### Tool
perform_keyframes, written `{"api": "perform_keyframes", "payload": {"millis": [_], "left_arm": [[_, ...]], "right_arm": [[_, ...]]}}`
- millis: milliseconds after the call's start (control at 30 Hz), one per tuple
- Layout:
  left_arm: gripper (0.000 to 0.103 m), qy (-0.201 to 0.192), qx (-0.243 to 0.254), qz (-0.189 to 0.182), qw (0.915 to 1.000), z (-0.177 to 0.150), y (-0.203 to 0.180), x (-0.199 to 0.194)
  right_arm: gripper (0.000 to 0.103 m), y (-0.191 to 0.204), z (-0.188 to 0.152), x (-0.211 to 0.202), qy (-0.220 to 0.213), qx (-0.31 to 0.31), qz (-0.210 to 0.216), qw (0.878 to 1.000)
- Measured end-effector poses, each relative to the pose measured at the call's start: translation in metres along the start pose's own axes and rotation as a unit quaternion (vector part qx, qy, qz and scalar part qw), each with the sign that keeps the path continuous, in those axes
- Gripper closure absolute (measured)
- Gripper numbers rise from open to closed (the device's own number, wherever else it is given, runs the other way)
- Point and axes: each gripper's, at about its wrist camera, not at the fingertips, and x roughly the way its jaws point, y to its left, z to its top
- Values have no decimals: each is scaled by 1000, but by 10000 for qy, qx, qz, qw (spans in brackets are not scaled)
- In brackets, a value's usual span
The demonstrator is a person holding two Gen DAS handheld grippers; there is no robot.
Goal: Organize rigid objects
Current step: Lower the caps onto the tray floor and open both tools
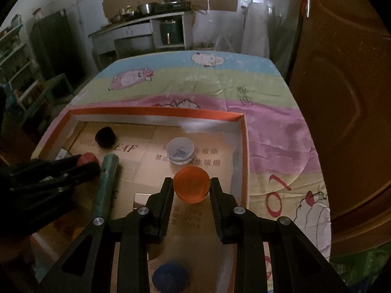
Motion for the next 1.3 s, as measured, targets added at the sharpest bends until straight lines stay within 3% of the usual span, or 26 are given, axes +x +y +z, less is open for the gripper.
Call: {"api": "perform_keyframes", "payload": {"millis": [967,1300], "left_arm": [[72,-93,-89,-112,9999,-3,5,7],[56,-108,-95,-172,9997,-3,4,6]], "right_arm": [[72,4,-2,18,289,-125,-151,9994],[70,4,-2,16,250,-121,-155,9995]]}}
